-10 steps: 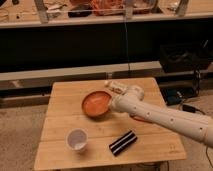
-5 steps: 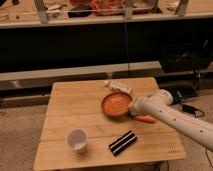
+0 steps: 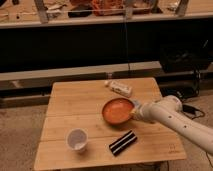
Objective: Drag the ceramic bowl in a circle
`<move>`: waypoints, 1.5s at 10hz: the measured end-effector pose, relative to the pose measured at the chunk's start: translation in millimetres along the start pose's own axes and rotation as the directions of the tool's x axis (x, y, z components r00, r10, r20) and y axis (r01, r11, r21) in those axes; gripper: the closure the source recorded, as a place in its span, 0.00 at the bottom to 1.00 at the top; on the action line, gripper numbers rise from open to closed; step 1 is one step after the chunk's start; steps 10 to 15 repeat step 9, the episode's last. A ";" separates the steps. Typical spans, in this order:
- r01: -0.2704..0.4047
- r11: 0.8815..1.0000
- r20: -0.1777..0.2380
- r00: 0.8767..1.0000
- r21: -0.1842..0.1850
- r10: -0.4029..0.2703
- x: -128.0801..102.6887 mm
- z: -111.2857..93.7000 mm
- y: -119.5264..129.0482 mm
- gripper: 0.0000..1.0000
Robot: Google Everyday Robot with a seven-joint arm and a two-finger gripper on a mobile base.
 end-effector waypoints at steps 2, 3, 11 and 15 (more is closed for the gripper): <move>0.038 0.999 0.044 0.998 -0.002 -0.038 -37.3 3.6 -24.7 0.98; 0.067 0.998 0.077 0.995 -0.005 -0.066 -62.8 8.9 -43.7 0.98; 0.132 0.991 0.115 0.985 -0.002 -0.131 -107.4 62.0 -119.9 0.98; 0.132 0.991 0.115 0.985 -0.002 -0.131 -107.4 62.0 -119.9 0.98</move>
